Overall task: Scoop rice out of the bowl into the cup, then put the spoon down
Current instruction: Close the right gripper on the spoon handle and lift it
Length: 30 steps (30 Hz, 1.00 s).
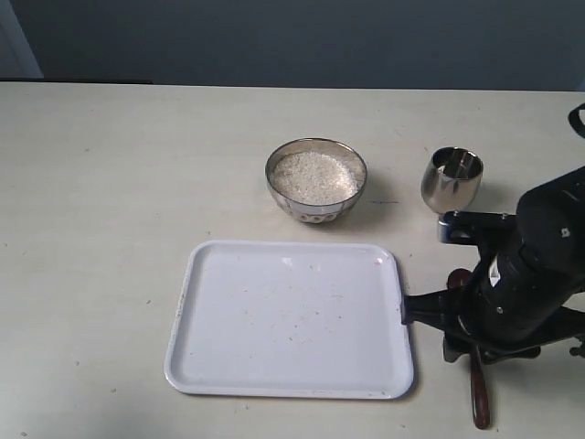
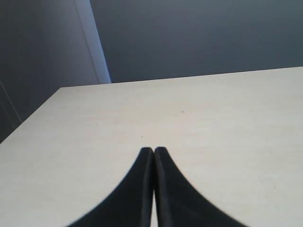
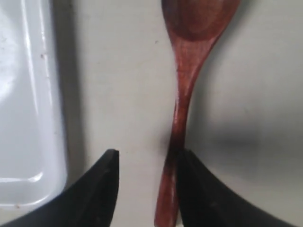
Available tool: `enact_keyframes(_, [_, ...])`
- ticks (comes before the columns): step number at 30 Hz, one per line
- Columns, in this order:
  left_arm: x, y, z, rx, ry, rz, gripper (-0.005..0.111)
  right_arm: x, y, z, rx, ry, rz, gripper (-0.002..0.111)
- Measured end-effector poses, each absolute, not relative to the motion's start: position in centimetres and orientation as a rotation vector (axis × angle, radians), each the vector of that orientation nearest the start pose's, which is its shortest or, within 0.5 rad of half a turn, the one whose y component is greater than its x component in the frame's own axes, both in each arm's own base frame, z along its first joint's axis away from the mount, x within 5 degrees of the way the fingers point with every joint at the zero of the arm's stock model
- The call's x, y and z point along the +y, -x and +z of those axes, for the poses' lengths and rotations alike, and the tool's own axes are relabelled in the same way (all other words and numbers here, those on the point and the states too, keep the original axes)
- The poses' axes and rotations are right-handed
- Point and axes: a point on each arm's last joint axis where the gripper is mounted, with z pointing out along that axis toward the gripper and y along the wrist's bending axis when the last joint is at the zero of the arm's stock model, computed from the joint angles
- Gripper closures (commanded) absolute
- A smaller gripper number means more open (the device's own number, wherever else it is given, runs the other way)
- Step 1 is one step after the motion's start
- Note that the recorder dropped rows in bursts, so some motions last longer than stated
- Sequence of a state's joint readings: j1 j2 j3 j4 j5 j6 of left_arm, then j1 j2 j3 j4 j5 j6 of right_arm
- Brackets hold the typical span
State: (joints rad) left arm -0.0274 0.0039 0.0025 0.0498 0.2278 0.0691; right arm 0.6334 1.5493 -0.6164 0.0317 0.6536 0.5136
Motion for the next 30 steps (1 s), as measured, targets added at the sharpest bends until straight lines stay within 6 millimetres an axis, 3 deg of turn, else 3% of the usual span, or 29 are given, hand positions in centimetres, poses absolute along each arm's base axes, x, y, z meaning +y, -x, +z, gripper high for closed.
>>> enact_keyframes(10, [-0.1,-5.6,19.1,1.714,-0.116,0.077,0.106,13.4,-17.7,13.9,3.084,0.076,0.032,0.069])
enact_keyframes(18, [-0.1,-5.6,19.1,1.714,-0.116,0.077,0.106,12.2,-16.5,12.7,3.107,0.062,-0.047,0.069])
enact_keyframes(30, [-0.1,-5.6,19.1,1.714,-0.116,0.077,0.106,12.2,-16.4,12.2,3.057,0.054,0.027,0.069])
